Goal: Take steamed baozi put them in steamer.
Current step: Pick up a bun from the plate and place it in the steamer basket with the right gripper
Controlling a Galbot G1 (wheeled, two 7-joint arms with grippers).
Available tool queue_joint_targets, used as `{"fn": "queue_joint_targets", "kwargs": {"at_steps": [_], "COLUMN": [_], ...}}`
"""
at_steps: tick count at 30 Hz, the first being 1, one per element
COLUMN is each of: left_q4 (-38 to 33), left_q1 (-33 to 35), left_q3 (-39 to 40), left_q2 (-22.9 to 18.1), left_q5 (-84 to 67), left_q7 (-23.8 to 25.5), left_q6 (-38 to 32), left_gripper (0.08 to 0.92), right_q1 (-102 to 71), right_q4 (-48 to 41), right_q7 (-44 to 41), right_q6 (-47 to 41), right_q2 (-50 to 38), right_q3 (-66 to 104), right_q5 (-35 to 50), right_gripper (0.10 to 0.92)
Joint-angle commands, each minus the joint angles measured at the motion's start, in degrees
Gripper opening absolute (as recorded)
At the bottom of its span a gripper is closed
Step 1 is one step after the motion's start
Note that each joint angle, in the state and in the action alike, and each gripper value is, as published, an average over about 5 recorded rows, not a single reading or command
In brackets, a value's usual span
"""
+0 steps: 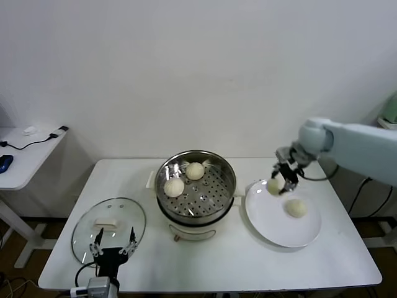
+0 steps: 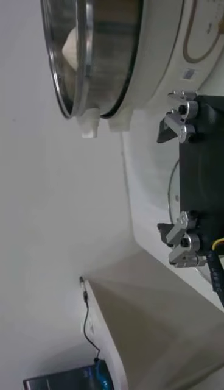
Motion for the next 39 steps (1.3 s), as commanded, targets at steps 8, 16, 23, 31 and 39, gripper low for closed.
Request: {"fn": "queue_joint_targets", "kwargs": {"at_steps": [8, 16, 23, 31, 39], "left_q4": [-0.3, -0.3, -0.5, -0.3, -0.3], "left_q1": [0.3, 0.9, 1.1, 1.2, 1.2], "left_q3": [-0.3, -0.6, -0.7, -1.0, -0.8], "left_q2": [-0.1, -0.3, -0.3, -0.3, -0.4], "left_q5": [0.1, 0.2, 0.4, 0.3, 0.3], "left_q7": [0.0, -0.1, -0.1, -0.2, -0.3], "left_q6": [0.2, -0.1, -0.1, -0.3, -0.3], "left_gripper": [0.823, 0.823, 0.823, 0.823, 0.823], "right_q1": [8.5, -1.2, -7.0, -9.3, -9.3], "right_q4": [13.8, 13.0, 9.1, 6.9, 6.6], "right_q7": [-2.0, 8.2, 9.3, 7.6, 7.6], "right_q6": [19.9, 28.0, 28.2, 28.0, 27.1], "right_q2": [20.7, 26.2, 29.0, 28.9, 28.0], "right_q3": [7.1, 4.9, 3.8, 2.9, 2.4], "right_q5": [-9.3, -26.8, -30.3, -31.4, -30.0], "right_gripper": [0.625, 0.620, 0.620, 0.621, 0.620]}}
